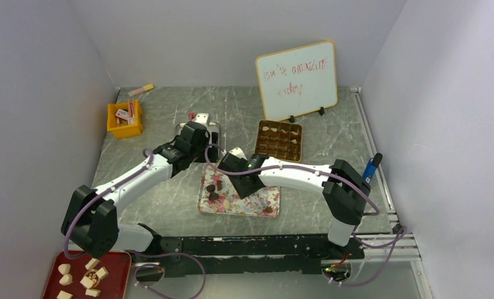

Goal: Pack the chocolate
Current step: Pick up the fake chocolate from the plate, then place the fake chocolate in the packing box.

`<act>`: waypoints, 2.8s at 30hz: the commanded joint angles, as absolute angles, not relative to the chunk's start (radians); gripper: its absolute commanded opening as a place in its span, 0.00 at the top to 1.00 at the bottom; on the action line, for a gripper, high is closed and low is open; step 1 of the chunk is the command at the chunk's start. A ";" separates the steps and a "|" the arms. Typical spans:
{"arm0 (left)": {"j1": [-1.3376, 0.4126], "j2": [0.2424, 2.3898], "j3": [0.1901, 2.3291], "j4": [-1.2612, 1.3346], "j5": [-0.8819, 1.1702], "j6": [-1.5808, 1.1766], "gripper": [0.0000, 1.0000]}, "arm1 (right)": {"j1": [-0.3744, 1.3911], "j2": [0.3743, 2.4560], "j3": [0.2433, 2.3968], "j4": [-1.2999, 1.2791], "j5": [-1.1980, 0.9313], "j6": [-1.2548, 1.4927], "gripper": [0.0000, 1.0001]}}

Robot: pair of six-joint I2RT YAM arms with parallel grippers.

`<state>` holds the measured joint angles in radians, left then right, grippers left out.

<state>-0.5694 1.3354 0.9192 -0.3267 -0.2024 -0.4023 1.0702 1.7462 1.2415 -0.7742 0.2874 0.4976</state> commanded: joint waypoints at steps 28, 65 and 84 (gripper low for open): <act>-0.491 1.345 0.918 -0.284 -0.136 -0.370 0.21 | 1.036 1.634 1.383 -0.855 0.367 0.493 1.00; -0.489 1.340 0.910 -0.278 -0.142 -0.373 0.21 | 0.610 1.532 1.275 -0.760 0.302 0.351 1.00; -0.488 1.365 0.921 -0.272 -0.137 -0.370 0.21 | 0.584 1.563 1.248 -0.746 0.288 0.349 0.99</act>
